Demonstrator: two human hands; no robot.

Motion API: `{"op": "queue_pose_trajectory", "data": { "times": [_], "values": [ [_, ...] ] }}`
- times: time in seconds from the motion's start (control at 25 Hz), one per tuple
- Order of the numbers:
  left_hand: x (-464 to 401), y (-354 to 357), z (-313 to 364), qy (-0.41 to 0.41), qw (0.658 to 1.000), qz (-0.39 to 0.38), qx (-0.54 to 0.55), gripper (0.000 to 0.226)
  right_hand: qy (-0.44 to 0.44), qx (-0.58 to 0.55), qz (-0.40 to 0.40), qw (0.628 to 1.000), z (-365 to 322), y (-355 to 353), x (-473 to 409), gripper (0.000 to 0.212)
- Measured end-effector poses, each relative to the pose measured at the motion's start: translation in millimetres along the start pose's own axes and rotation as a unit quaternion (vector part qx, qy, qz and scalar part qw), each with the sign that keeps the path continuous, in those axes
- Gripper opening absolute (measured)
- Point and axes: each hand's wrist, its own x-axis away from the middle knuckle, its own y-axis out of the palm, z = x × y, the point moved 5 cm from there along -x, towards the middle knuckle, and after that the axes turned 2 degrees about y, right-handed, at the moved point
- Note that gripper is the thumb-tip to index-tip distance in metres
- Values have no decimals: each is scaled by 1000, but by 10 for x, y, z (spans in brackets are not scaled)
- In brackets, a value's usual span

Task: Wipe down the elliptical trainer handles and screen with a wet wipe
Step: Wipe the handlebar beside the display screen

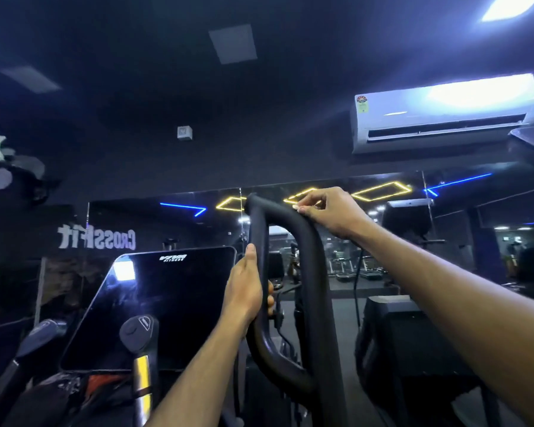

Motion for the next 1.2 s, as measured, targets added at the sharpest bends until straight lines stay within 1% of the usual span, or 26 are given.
{"op": "queue_pose_trajectory", "data": {
  "times": [0.04,0.12,0.24,0.32,0.4,0.44,0.48,0.56,0.6,0.64,0.76,0.84,0.88,0.92,0.96,1.0,1.04,1.08,1.16,1.2],
  "values": [
    [-6,1,3,7,1000,4,-15,66,-40,39,-3,998,-43,18,21,13],
    [1,7,17,16,999,13,-26,69,-138,123,-12,983,-135,83,125,21],
    [46,24,53,8,1000,22,-14,65,-281,236,-13,930,-221,121,388,28],
    [52,40,53,4,999,30,-12,64,-347,274,-40,896,-320,101,511,23],
    [36,41,23,-6,999,40,-5,64,-376,310,-90,869,-398,49,427,17],
    [29,44,10,-7,999,45,-2,63,-374,328,-103,861,-415,12,318,16],
    [26,54,7,-10,999,47,0,63,-365,330,-106,864,-413,-19,196,17],
    [3,53,5,-13,999,47,-1,64,-321,303,-111,890,-431,-3,21,21],
    [-9,51,-9,-17,999,49,-3,65,-304,309,-120,893,-459,60,-12,22],
    [-23,46,-30,-19,998,52,-4,65,-304,339,-128,881,-480,130,-27,22],
    [-51,15,-60,-16,998,54,-18,65,-346,447,-173,807,-594,178,53,18],
    [-37,19,-55,-16,998,57,-28,65,-399,497,-204,743,-682,167,148,14],
    [-19,27,-35,-11,998,59,-33,63,-417,531,-221,704,-703,209,191,12],
    [-3,29,-11,-4,997,62,-36,62,-424,556,-239,674,-718,276,206,10],
    [19,41,10,1,997,64,-35,60,-417,562,-260,665,-723,333,198,7],
    [30,48,13,2,997,65,-31,59,-398,538,-280,688,-737,347,173,4],
    [34,51,13,2,997,67,-29,59,-374,493,-288,731,-725,307,123,3],
    [33,49,12,0,997,67,-30,60,-351,427,-276,786,-667,226,66,6],
    [21,34,4,-2,997,68,-44,62,-313,251,-208,892,-405,38,74,16],
    [12,25,-1,-1,996,69,-54,62,-282,149,-161,934,-237,-55,176,19]
  ]
}}
